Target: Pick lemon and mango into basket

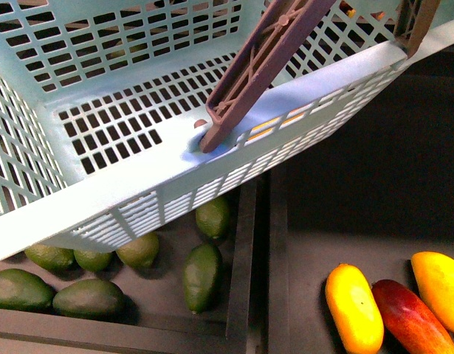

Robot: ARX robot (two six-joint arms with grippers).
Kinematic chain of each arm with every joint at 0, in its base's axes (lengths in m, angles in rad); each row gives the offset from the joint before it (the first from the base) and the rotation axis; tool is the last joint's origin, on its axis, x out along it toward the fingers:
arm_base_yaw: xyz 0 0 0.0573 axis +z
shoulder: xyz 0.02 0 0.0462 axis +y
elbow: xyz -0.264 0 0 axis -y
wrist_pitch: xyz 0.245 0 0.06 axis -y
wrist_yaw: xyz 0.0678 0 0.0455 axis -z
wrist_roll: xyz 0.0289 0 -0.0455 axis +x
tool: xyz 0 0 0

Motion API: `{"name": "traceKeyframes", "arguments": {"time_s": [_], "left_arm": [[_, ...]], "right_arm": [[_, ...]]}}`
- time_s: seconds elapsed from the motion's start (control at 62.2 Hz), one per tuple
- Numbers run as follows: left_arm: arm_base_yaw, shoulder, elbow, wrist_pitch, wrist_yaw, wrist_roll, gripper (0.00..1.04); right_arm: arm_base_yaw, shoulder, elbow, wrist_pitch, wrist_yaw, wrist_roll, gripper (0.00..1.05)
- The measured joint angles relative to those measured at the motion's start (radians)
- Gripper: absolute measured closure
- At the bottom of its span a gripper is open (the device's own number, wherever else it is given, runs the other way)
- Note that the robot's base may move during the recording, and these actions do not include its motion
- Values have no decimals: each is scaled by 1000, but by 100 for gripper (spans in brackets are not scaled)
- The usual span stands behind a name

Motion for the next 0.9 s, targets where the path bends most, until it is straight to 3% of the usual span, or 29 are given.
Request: {"name": "traceKeyframes", "arguments": {"time_s": [0.113, 0.257, 0.402, 0.498, 0.563, 0.611, 0.852, 0.9], "left_arm": [[0, 0, 0, 0, 0, 0, 79], [0, 2, 0, -1, 3, -4, 79], [1, 2, 0, -1, -4, -3, 79], [1, 2, 0, -1, -2, -4, 79], [1, 2, 0, -1, -1, -4, 79], [1, 2, 0, -1, 0, -3, 79], [0, 2, 0, -1, 4, -4, 79], [0, 2, 0, -1, 1, -4, 79]], "right_arm": [[-10, -20, -10, -1, 0, -7, 7], [-65, -125, -79, -19, -1, -44, 9], [-174, -310, -179, -148, 87, -140, 9], [-233, -397, -306, 33, 120, -378, 23], [-260, -474, -418, 150, 106, -620, 38], [-271, -516, -483, 173, 90, -706, 51], [-311, -644, -650, 190, 55, -794, 94], [-344, -672, -674, 189, -3, -803, 103]]}}
